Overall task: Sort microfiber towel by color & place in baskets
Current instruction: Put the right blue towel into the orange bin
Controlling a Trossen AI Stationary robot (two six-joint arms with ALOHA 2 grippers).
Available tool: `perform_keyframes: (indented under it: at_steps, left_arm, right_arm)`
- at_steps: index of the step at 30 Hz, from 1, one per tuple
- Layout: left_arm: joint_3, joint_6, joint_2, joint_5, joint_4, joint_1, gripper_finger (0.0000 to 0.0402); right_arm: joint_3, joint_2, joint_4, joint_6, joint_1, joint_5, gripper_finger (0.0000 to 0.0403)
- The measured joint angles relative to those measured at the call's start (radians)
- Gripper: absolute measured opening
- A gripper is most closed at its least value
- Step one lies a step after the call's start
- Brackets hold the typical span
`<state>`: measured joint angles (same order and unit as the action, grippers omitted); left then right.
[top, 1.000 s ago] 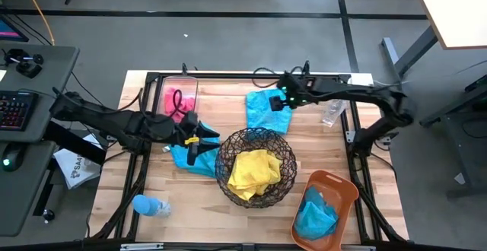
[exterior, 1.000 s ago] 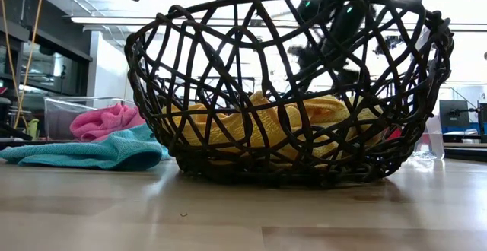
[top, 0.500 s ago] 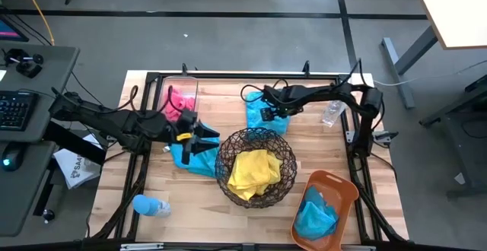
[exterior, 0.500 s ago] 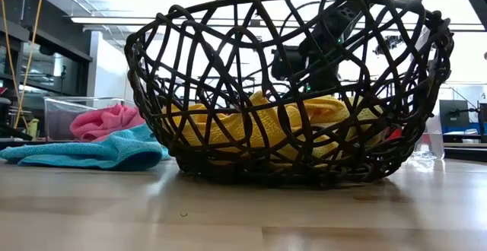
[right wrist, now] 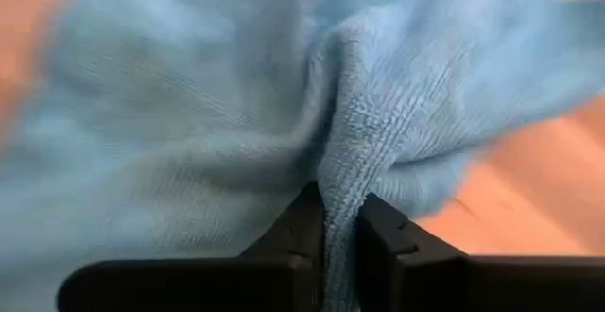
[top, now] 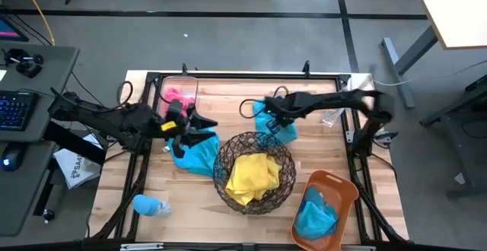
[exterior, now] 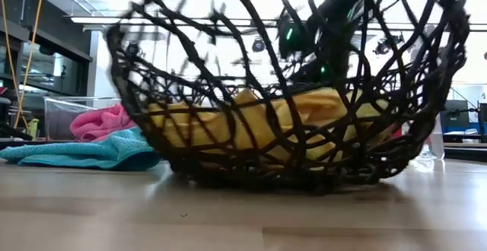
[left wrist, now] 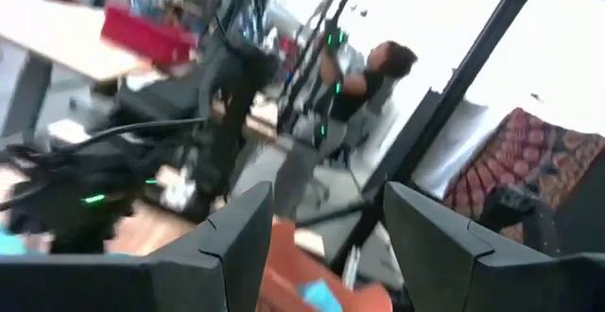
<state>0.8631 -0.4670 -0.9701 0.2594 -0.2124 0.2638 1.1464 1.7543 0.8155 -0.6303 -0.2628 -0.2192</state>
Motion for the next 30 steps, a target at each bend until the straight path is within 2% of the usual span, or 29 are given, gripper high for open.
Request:
perform_keyframes:
  at_steps: [4, 7, 9, 12, 15, 19, 23, 26, 30]
  left_arm:
    - [0.0, 0.079, 0.026, 0.05, -0.087, 0.0, 0.019]
    - [0.0, 0.14, 0.038, 0.104, -0.132, 0.0, 0.019]
    - [0.0, 0.169, 0.04, 0.147, -0.149, 0.0, 0.019]
    - [0.001, 0.182, 0.04, 0.197, -0.154, -0.001, 0.019]
    - [0.001, 0.183, 0.037, 0.21, -0.153, -0.002, 0.019]
    - [0.0, 0.182, 0.022, 0.21, -0.15, -0.002, 0.019]
    - [0.0, 0.162, 0.012, 0.211, -0.15, -0.002, 0.019]
    - [0.0, 0.156, 0.005, 0.223, -0.15, -0.002, 0.019]
    - [0.0, 0.154, 0.006, 0.226, -0.154, -0.002, 0.019]
  right_arm:
    - [0.001, -0.21, 0.064, 0.001, 0.063, -0.077, 0.0008]
    - [0.002, -0.415, 0.068, -0.07, 0.133, -0.134, 0.0007]
    - [0.003, -0.542, 0.07, -0.119, 0.189, -0.213, 0.0005]
    - [0.003, -0.715, 0.062, -0.218, 0.305, -0.307, 0.0005]
    - [0.002, -0.826, 0.016, -0.257, 0.48, -0.308, 0.0004]
    - [-0.016, -0.841, -0.084, -0.279, 0.779, -0.276, 0.0003]
    - [-0.024, -0.754, -0.2, -0.366, 1.051, -0.266, 0.0002]
    - [-0.024, -0.683, -0.278, -0.487, 1.211, -0.272, 0.0002]
    - [-0.024, -0.594, -0.285, -0.715, 1.367, -0.3, 0.0001]
